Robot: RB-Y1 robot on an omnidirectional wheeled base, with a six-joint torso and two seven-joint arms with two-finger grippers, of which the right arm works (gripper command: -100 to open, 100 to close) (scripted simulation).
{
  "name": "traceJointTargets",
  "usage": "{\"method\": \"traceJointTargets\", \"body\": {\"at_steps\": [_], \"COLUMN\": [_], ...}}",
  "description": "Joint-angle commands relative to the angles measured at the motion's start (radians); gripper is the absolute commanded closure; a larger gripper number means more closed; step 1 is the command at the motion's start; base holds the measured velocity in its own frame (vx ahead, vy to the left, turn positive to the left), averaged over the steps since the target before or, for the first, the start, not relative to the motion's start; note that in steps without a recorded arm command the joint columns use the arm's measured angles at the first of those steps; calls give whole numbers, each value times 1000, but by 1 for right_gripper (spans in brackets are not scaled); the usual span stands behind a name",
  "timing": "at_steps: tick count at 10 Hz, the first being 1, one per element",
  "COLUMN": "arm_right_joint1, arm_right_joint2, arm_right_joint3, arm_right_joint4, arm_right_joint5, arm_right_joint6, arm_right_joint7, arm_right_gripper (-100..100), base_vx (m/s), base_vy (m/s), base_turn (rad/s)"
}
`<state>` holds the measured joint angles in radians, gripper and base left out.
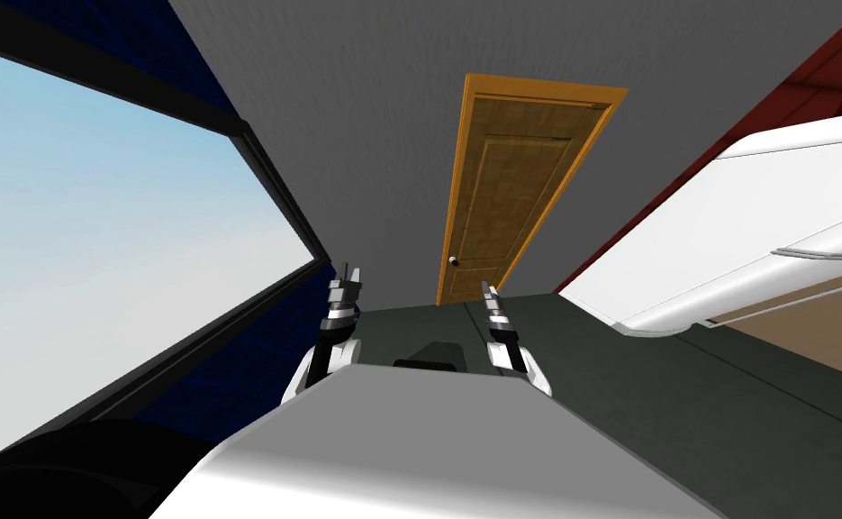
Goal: Pull the door open
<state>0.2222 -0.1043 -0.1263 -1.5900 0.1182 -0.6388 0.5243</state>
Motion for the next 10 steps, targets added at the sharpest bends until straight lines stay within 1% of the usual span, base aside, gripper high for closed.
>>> {"method": "traceJointTargets", "body": {"at_steps": [1, 3, 4, 9, 10], "arm_right_joint1": [-16, -37, -37, -89, -89], "arm_right_joint2": [-3, -7, -7, -17, -17], "arm_right_joint3": [-3, -8, -8, -20, -20], "arm_right_joint4": [48, 104, 110, 259, 264], "arm_right_joint5": [13, 29, 29, 67, 67], "arm_right_joint6": [-12, -27, -27, -66, -66], "arm_right_joint7": [39, 82, 82, 191, 191], "arm_right_gripper": [-100, -100, -100, -100, -100], "base_vx": [87, 94, 69, 84, 58], "base_vy": [-20, -12, -20, -29, -15], "base_turn": [27, 20, 6, 20, 11]}}
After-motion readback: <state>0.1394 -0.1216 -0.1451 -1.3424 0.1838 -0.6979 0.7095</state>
